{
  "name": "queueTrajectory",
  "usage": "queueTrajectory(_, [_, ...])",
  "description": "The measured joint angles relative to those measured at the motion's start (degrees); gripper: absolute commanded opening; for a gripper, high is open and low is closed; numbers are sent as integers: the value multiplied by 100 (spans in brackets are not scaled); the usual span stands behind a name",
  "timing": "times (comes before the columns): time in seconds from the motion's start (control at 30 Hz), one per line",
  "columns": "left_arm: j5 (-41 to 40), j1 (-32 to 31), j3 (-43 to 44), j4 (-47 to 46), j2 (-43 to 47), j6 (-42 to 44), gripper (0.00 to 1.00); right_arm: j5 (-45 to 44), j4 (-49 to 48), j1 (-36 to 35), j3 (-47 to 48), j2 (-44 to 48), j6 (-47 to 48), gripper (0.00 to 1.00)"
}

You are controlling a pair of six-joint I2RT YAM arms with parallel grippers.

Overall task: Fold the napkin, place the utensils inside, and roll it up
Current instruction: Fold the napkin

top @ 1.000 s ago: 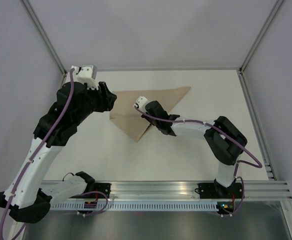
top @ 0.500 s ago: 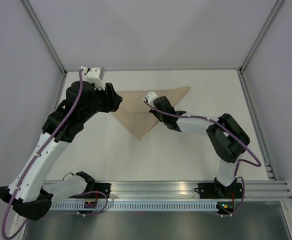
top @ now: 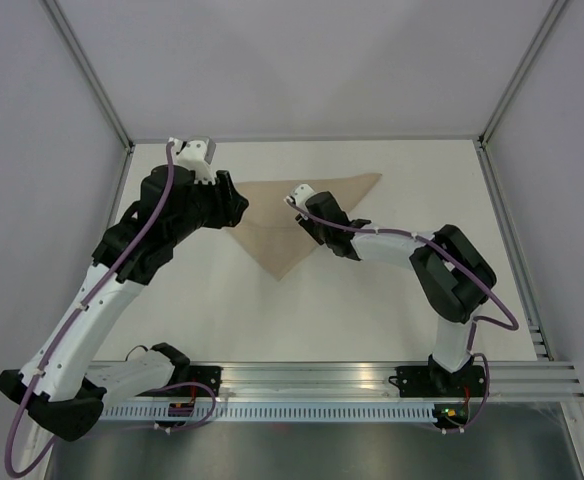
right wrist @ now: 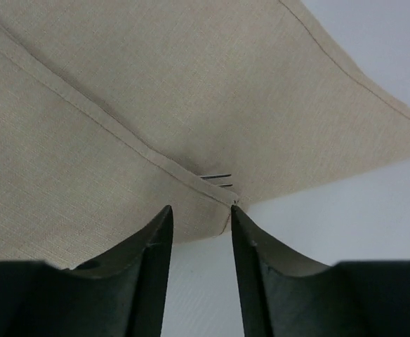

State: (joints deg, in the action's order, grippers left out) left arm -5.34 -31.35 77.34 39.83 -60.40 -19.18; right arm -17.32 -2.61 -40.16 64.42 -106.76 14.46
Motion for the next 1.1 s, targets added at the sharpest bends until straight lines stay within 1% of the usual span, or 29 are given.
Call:
queueTrajectory(0.07, [2,0,-42,-17,0,-7,55,31,92,31,114,-50,2,51])
queueTrajectory(0.17, [9,-2,-87,-46,0,-31,55,98,293,122,409,-122,-13,52])
queueTrajectory(0.3, [70,0,-96,-101,2,-46,56,295,708,487,1032,-240,-85,53])
queueTrajectory(0.4, [105,-2,-170,-155,2,-66,56,540,1040,905,1534,-339,-232,55])
queueTrajectory(0.53, [133,0,-332,-240,0,-85,56,1032,1609,1753,2450,-726,-564,57])
queueTrajectory(0.6, [151,-2,-387,-269,0,-96,56,1307,1897,2186,2900,-1012,-772,59])
queueTrajectory(0.63, [153,-2,-402,-280,0,-103,56,1467,2039,2380,3097,-1154,-883,61])
queueTrajectory(0.77, [164,-2,-448,-361,0,-120,56,2050,2544,3040,3674,-1709,-1305,65])
queueTrajectory(0.93, [212,-2,-461,-391,0,-122,56,2811,2951,3528,4144,-2341,-1784,65])
queueTrajectory(1.1, [247,0,-485,-413,0,-127,56,3447,3038,3753,4280,-2715,-2192,65])
